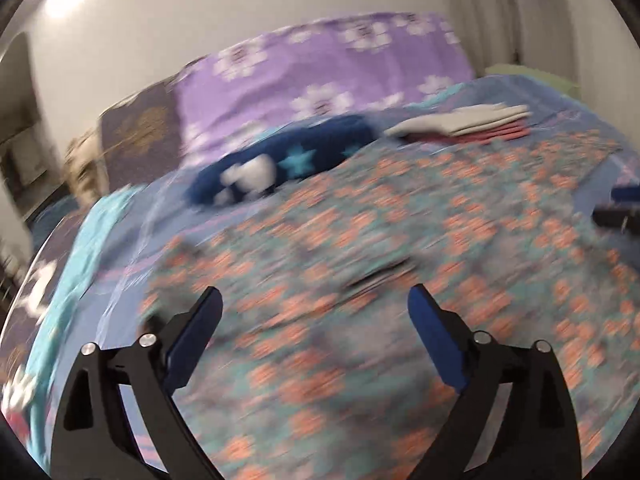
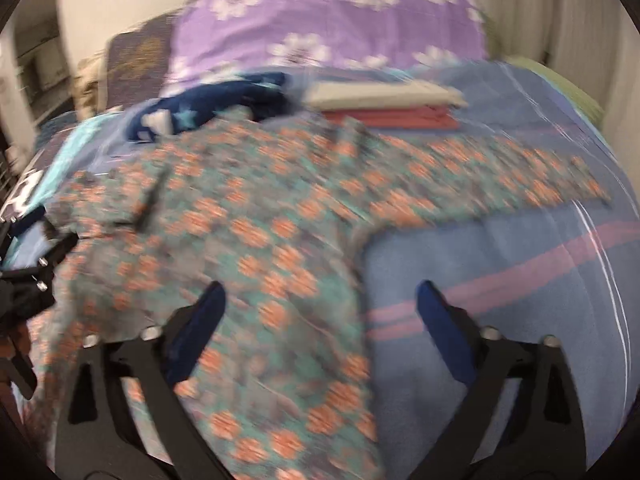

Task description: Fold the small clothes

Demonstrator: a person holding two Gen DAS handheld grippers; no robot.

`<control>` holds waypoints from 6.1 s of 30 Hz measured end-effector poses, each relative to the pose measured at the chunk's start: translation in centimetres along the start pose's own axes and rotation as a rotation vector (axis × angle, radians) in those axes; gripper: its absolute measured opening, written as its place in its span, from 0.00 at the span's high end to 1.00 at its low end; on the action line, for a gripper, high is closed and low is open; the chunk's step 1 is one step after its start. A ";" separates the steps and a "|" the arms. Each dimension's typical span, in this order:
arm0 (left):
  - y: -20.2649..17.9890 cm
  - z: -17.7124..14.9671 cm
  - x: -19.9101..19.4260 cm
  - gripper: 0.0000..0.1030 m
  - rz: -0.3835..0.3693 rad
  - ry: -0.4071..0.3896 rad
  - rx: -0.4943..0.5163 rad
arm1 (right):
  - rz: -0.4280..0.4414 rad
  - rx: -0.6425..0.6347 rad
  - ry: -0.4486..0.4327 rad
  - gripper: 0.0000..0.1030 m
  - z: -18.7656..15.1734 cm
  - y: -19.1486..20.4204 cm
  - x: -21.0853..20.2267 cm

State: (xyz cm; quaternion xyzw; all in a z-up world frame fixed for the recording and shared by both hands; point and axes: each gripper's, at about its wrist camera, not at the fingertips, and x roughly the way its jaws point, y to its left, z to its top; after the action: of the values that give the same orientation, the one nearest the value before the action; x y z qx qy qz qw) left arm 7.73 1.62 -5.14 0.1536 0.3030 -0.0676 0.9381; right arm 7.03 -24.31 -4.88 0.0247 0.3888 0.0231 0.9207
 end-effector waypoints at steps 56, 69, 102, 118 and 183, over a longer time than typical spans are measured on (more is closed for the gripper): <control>13.6 -5.2 7.6 0.02 0.324 0.294 -0.369 | 0.187 0.142 0.162 0.72 7.9 -3.3 11.6; 10.6 0.6 0.9 0.57 0.020 0.052 -0.346 | 0.368 0.021 0.059 0.75 6.6 -0.3 7.6; 4.8 -0.5 10.1 0.30 -0.013 0.239 -0.253 | 0.044 1.082 -0.217 0.62 -2.5 -40.5 -0.8; 4.6 -0.4 10.0 0.30 0.002 0.238 -0.241 | 0.511 0.473 -0.267 0.95 11.3 -15.9 -0.4; 11.2 3.7 8.4 0.94 0.039 0.245 -0.293 | 0.480 0.165 0.068 0.41 1.9 -1.9 9.0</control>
State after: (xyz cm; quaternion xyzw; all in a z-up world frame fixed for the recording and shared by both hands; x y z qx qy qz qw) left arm 19.01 10.65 -4.53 0.0281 0.4184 0.0147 0.9077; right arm 14.73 -25.73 -10.14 0.1906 0.4031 0.2099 0.8701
